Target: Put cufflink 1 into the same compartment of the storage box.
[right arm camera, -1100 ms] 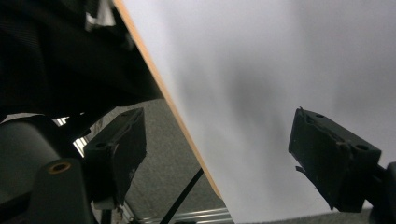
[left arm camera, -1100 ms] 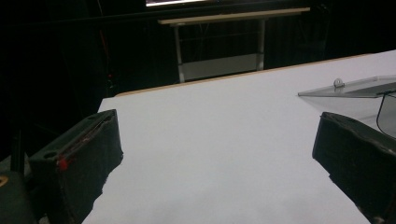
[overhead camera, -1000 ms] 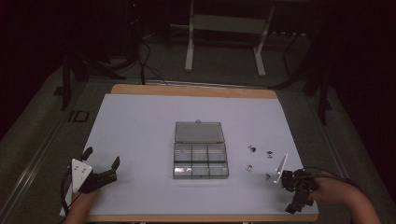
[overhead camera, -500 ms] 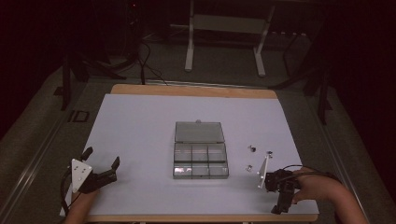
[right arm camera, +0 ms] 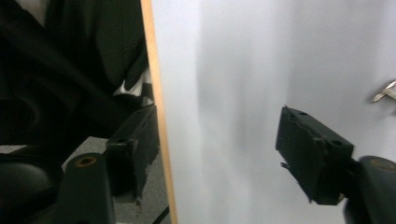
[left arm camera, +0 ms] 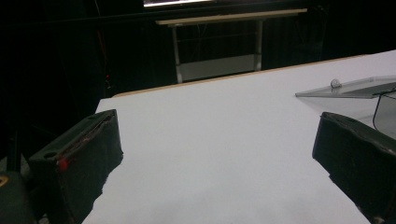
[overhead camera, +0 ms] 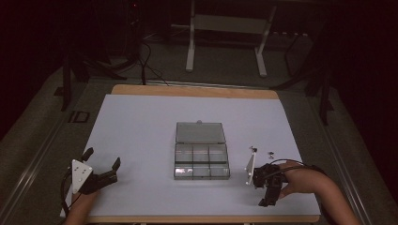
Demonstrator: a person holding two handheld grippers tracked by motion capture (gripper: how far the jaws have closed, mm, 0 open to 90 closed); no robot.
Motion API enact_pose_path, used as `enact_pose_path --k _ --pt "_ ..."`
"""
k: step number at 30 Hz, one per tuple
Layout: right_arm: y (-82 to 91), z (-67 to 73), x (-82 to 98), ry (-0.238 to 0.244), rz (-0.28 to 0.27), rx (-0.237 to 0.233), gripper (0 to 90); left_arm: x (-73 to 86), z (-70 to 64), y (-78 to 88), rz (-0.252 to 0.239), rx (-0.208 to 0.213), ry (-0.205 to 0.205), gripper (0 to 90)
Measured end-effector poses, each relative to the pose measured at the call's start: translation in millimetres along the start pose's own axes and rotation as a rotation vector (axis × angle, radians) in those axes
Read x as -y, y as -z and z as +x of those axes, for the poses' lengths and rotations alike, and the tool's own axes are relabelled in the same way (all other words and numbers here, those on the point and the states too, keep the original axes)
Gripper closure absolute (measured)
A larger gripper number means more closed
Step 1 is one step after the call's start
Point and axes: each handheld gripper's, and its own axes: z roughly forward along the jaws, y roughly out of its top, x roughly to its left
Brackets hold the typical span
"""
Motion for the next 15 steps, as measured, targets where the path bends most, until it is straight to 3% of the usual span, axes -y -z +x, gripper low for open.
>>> enact_pose_path --k 9,15 --pt "20.5 -17.3 -3.8 0.005 -0.036 0.022 35.4 0.0 -0.1 -0.2 0.001 0.002 0.0 2.4" --pt "30.4 -34.5 -2.9 -0.011 -0.03 0.044 37.9 0.0 -0.1 -0.2 0.001 0.003 -0.002 2.4"
